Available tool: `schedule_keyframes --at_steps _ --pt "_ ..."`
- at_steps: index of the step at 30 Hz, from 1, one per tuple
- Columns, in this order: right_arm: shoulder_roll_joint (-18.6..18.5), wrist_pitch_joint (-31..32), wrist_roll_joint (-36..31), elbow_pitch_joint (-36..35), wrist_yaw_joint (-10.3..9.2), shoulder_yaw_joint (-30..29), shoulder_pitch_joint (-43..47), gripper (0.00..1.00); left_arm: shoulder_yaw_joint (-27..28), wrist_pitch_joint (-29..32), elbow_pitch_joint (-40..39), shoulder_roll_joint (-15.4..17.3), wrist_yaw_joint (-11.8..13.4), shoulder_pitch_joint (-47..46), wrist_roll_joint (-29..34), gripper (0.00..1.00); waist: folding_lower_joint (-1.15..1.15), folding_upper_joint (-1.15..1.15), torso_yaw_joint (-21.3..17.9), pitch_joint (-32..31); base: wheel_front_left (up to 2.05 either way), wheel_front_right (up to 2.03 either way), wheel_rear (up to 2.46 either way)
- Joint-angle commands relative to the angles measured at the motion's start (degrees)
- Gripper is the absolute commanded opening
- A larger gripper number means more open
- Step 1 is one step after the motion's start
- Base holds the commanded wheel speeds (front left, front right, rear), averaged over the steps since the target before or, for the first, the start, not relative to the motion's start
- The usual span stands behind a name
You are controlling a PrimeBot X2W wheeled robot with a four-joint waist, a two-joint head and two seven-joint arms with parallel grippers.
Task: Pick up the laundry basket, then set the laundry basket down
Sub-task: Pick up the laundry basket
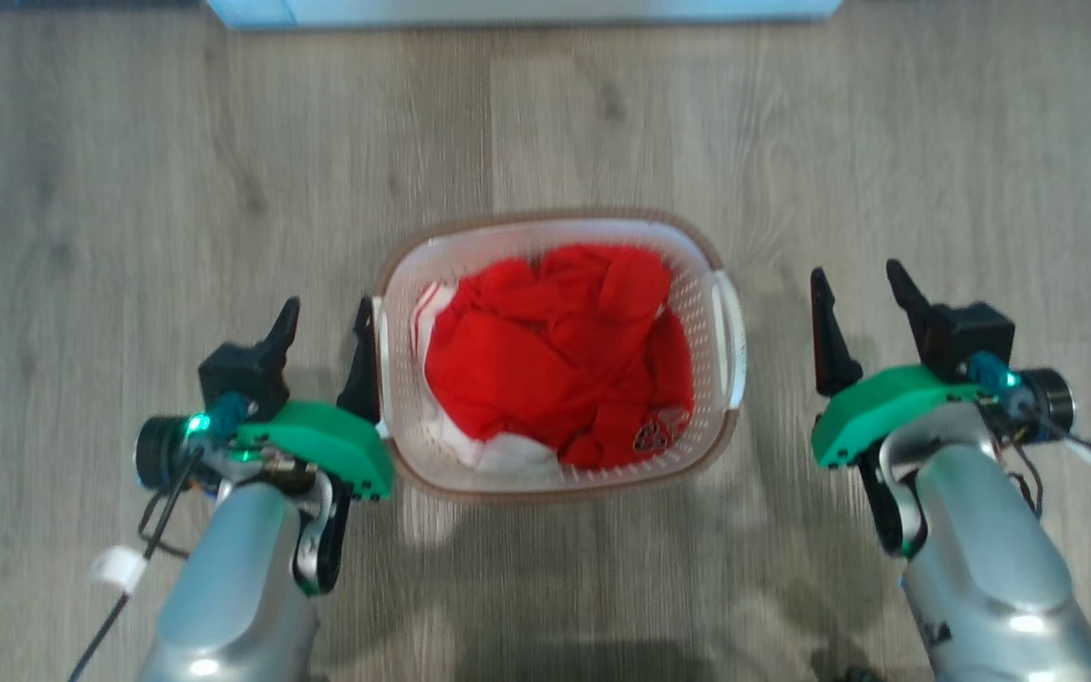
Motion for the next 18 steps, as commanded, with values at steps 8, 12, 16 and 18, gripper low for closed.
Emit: schedule_keyframes --at_steps 8,12,16,18 --pt "-0.4 -0.8 1.3 5.6 0.13 1.5 -6.1 1.0 -0.7 -0.5 6.6 0.4 0.6 -6.6 -2.8 1.0 -0.01 0.0 0.9 10.0 0.0 0.0 0.0" --pt "-0.4 -0.8 1.5 7.7 0.13 1.9 -8.1 1.0 -1.9 -0.5 9.4 0.4 0.7 -9.0 -3.4 1.0 -0.01 0.0 1.0 13.0 0.0 0.0 0.0" --pt "-0.4 -0.8 2.0 9.6 0.13 2.4 -9.8 1.0 -2.9 -0.5 13.0 0.4 0.8 -11.3 -4.6 1.0 -0.01 0.0 1.2 16.0 0.0 0.0 0.0" --pt "-0.4 -0.8 2.1 10.3 0.13 2.8 -10.8 1.0 -3.3 -0.5 14.9 0.4 1.1 -12.6 -5.1 1.0 -0.01 0.0 1.3 17.4 0.0 0.0 0.0"
